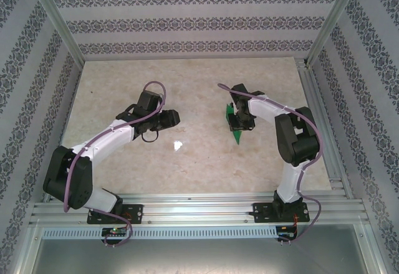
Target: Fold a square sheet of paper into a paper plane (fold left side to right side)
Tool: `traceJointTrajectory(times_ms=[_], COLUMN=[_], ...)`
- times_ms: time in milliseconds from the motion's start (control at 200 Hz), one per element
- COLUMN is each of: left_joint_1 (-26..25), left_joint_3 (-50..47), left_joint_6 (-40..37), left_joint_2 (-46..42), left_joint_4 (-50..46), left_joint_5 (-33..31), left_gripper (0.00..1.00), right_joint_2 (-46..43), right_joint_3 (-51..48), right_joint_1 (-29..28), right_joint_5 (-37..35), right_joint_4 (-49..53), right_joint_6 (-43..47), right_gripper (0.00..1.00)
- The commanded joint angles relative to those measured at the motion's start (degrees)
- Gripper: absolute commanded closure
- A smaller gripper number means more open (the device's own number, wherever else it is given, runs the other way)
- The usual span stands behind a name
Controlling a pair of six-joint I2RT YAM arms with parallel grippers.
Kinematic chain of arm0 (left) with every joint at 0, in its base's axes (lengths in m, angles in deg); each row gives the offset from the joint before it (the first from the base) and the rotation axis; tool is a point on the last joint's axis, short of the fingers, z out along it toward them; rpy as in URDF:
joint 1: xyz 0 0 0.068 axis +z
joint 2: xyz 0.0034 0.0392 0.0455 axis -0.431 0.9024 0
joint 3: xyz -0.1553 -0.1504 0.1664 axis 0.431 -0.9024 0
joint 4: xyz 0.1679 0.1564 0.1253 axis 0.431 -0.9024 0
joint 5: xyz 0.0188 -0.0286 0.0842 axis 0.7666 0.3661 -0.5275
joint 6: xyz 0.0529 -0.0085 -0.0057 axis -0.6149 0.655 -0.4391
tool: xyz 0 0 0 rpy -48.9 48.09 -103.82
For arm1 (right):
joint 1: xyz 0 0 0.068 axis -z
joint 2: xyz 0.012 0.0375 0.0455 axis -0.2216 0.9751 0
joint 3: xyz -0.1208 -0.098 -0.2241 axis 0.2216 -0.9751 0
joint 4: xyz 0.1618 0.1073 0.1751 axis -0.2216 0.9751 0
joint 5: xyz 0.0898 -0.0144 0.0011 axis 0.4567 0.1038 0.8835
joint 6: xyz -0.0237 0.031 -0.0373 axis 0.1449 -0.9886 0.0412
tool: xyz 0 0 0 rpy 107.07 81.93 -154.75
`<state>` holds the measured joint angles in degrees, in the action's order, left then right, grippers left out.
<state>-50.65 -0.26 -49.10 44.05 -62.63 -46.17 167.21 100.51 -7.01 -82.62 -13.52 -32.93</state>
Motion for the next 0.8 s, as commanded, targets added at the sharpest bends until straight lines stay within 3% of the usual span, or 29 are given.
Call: traceJointTrajectory(times_ms=[0, 190, 395, 794], left_joint_1=[0.68, 0.69, 0.62, 0.66], left_joint_3=[-0.28, -0.16, -0.14, -1.66], left_joint_6=[-1.14, -1.37, -1.54, -1.76], left_joint_2=[-1.41, -1.43, -1.46, -5.03], left_joint_4=[-0.34, -0.77, -1.04, -2.88], left_joint_5=[-0.52, -0.61, -0.82, -2.41], left_gripper=[0.47, 0.46, 0.46, 0.45], right_joint_2=[1.45, 4.04, 5.05, 8.13], right_joint_3=[1.9, 3.44, 4.53, 14.17], right_joint_1=[0.39, 0.37, 0.39, 1.68], right_joint_5=[-1.62, -1.32, -1.52, -2.0], right_joint_4=[0.52, 0.39, 0.94, 3.73], right_joint_6=[-0.19, 0.08, 0.14, 0.38], right_gripper=[0.75, 0.78, 0.89, 0.94])
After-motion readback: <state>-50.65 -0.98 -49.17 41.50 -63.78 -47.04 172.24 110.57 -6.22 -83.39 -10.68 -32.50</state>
